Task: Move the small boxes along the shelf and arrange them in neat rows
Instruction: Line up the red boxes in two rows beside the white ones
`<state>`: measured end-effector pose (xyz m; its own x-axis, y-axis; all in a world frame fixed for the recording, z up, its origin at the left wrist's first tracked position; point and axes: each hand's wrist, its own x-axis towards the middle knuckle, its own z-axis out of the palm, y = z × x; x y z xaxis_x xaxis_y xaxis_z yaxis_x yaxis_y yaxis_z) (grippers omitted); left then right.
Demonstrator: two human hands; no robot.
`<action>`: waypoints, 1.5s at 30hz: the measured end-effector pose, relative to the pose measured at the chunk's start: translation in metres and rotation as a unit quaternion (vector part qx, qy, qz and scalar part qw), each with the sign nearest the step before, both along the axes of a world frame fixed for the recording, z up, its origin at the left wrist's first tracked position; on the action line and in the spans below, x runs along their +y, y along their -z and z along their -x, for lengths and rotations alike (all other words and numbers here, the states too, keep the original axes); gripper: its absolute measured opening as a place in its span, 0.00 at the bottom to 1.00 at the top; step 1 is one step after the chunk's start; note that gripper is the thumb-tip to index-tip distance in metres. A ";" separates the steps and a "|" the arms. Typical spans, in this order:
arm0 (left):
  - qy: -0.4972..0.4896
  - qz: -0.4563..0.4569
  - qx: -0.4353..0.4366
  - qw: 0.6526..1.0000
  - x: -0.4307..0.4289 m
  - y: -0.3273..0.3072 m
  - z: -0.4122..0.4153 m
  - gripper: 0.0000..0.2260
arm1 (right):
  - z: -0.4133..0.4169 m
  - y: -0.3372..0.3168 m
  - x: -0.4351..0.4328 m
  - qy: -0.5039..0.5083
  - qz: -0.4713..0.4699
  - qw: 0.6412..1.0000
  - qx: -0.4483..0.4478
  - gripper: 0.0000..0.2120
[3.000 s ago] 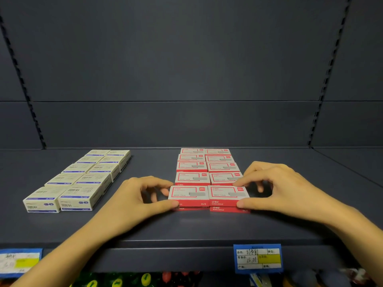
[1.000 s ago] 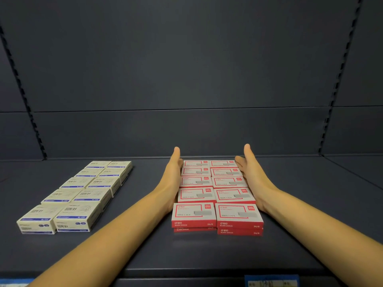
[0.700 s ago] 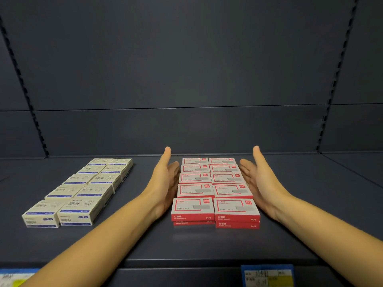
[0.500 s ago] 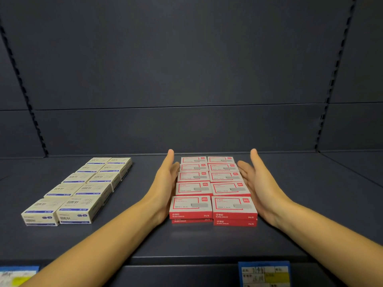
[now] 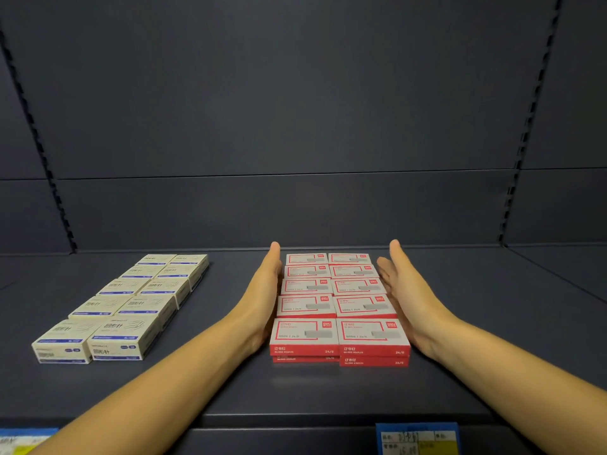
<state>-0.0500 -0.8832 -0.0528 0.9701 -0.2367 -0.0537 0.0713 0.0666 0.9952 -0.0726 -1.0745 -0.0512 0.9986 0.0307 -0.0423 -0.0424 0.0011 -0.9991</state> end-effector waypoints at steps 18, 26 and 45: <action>-0.039 -0.241 -0.105 0.964 -0.006 -0.012 -0.066 0.09 | -0.065 -0.017 -0.005 -0.020 0.325 0.943 -0.073 0.19; 0.011 -0.238 -0.091 0.967 -0.001 -0.015 -0.065 0.09 | -0.072 -0.011 -0.010 -0.028 0.305 0.950 -0.060 0.10; -0.024 -0.245 -0.115 0.962 -0.009 -0.010 -0.057 0.11 | -0.063 -0.009 -0.006 -0.006 0.332 0.941 -0.069 0.16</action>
